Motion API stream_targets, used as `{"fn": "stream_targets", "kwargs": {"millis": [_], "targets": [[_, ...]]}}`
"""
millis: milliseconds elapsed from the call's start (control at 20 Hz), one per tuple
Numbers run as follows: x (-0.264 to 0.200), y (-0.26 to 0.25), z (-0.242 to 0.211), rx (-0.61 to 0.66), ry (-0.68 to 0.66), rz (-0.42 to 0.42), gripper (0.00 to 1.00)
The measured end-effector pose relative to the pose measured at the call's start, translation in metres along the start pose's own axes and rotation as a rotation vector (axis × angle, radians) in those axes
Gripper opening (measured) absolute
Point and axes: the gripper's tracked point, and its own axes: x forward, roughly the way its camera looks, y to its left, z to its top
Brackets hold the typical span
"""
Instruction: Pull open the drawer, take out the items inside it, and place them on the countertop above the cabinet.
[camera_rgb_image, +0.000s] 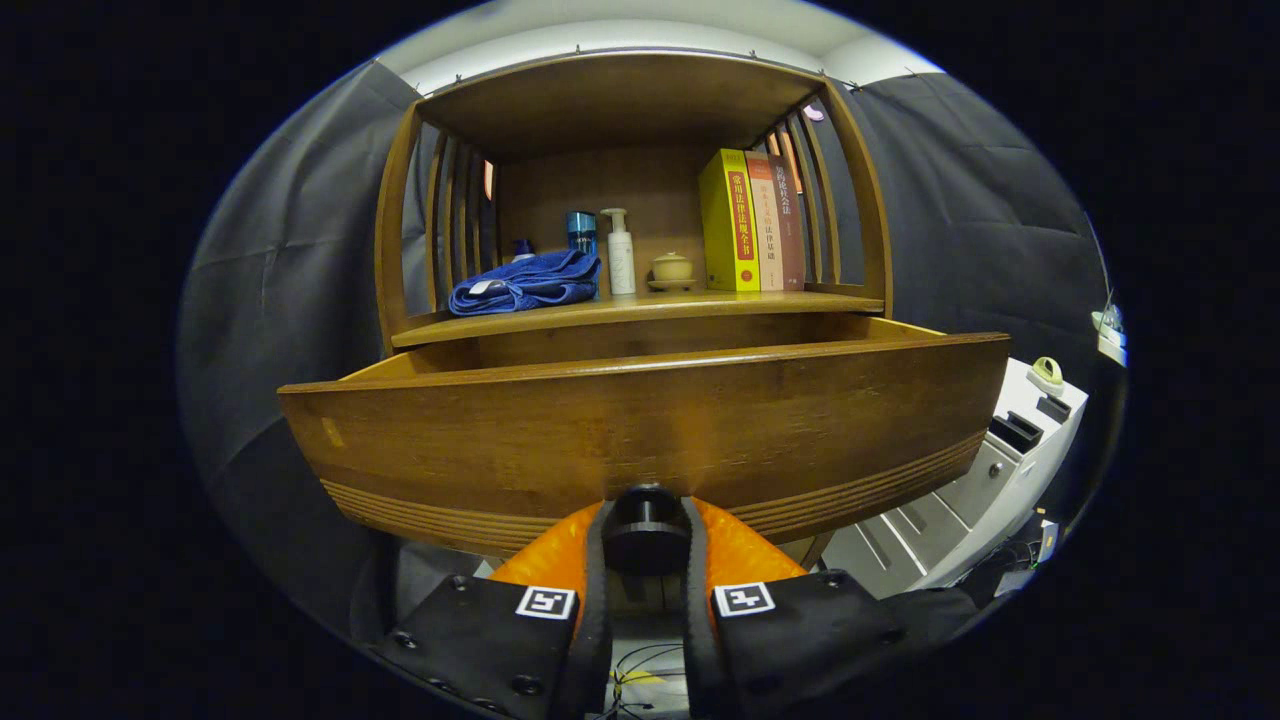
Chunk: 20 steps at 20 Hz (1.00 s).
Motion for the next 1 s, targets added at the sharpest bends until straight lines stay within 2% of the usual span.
{"fn": "stream_targets", "kwargs": {"millis": [400,700,850,1000], "targets": [[-0.006,-0.001,-0.016,-0.01,0.027,-0.006,0.37],[-0.006,-0.001,-0.016,0.007,-0.009,0.007,0.37],[-0.006,-0.001,-0.016,0.004,-0.02,0.011,0.4],[-0.006,-0.001,-0.014,0.018,-0.042,0.017,0.5]]}}
